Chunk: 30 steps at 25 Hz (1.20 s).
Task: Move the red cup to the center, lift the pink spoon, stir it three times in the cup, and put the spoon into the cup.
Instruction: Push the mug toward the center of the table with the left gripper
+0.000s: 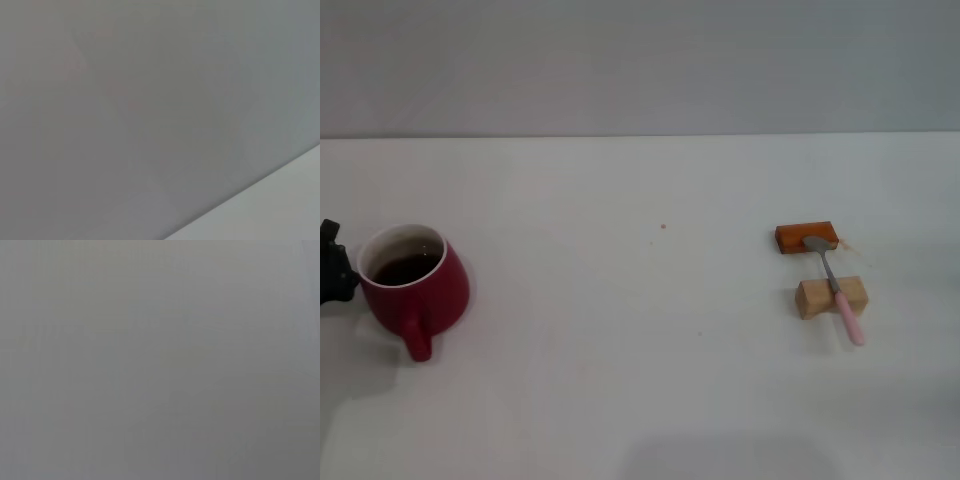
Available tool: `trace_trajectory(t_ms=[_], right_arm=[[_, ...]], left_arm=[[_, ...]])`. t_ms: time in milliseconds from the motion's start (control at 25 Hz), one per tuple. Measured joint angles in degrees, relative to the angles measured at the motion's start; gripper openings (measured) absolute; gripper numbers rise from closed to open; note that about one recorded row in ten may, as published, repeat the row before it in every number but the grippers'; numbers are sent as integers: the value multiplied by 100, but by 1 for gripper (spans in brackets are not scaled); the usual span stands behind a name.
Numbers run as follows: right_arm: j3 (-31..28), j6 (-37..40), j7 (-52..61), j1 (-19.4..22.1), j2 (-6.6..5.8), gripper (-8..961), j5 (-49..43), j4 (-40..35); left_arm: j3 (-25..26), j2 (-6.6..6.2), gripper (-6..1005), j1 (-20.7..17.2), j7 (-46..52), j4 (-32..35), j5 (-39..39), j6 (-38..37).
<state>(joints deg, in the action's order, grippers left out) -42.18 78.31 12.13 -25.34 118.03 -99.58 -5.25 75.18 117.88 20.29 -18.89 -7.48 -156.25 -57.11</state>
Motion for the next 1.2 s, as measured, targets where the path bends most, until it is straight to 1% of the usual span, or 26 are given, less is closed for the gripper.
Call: trace_trajectory(t_ms=[120, 280, 320, 400, 640, 1000, 1120, 1200], right_arm=[[0, 0, 0, 7, -1, 779, 0, -2], [0, 0, 0, 2, -8, 779, 0, -3], [0, 1, 0, 1, -8, 779, 0, -3], [0, 0, 0, 0, -9, 779, 0, -4], [-1, 15, 0, 7, -13, 779, 0, -11], [0, 14, 0, 28, -29, 779, 1, -12], [0, 14, 0, 30, -29, 779, 1, -18], [0, 14, 0, 30, -29, 779, 1, -21]], left_arm=[[-124, 10, 3, -10, 3, 0, 0, -77], [-415, 42, 3, -16, 33, -24, -3, -148], [-415, 42, 4, -16, 33, -24, -3, -148], [-623, 53, 4, -57, 44, -164, -6, -166], [-899, 64, 5, -108, 64, -316, -3, -169], [-1601, 76, 6, -123, 69, -545, 10, -140], [-1760, 79, 7, -123, 70, -603, 10, -150], [-1760, 79, 7, -123, 70, -603, 10, -150]])
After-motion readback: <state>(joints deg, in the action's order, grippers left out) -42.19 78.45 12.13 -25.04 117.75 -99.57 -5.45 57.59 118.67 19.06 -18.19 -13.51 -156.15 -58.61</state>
